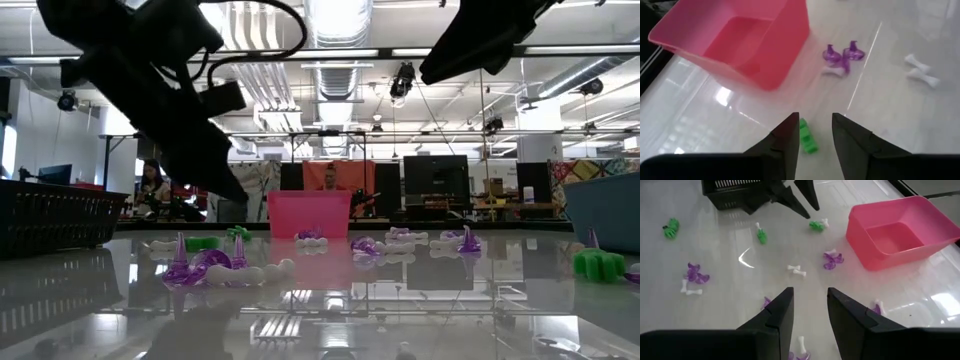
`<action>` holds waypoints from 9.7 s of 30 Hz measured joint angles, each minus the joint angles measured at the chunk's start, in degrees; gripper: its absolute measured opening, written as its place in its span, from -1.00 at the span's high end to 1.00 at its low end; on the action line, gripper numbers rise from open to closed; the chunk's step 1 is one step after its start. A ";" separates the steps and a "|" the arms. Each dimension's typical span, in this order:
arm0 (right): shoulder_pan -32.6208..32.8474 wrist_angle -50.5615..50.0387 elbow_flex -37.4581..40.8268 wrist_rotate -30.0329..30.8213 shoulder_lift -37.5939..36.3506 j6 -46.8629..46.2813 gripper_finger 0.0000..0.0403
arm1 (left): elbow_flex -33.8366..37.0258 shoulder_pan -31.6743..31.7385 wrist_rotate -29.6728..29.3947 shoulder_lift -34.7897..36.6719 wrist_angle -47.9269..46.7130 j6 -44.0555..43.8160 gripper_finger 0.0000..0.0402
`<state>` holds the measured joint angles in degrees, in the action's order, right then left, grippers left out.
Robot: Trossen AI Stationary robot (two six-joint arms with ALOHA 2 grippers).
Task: Sort Halloween decoration
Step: Put the skeleton toy into the black basket, then put the bone toy into the red bin
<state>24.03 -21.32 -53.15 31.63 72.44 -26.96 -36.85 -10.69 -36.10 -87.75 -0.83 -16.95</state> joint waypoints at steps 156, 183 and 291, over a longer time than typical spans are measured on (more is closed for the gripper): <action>-0.02 2.39 1.86 -0.01 -0.02 0.44 0.45 | 5.87 1.85 1.10 -7.36 13.81 -0.27 0.78; -0.02 3.89 1.86 -0.04 -0.02 0.39 0.45 | -12.89 -2.57 14.83 13.05 -28.06 -3.72 0.98; -11.60 14.80 -0.04 -7.68 9.90 11.88 0.45 | 14.99 -26.65 -1.30 29.86 32.38 17.72 0.62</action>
<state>12.43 -6.53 -53.19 23.95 82.34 -15.08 -21.86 -37.34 -37.40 -57.89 31.55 0.77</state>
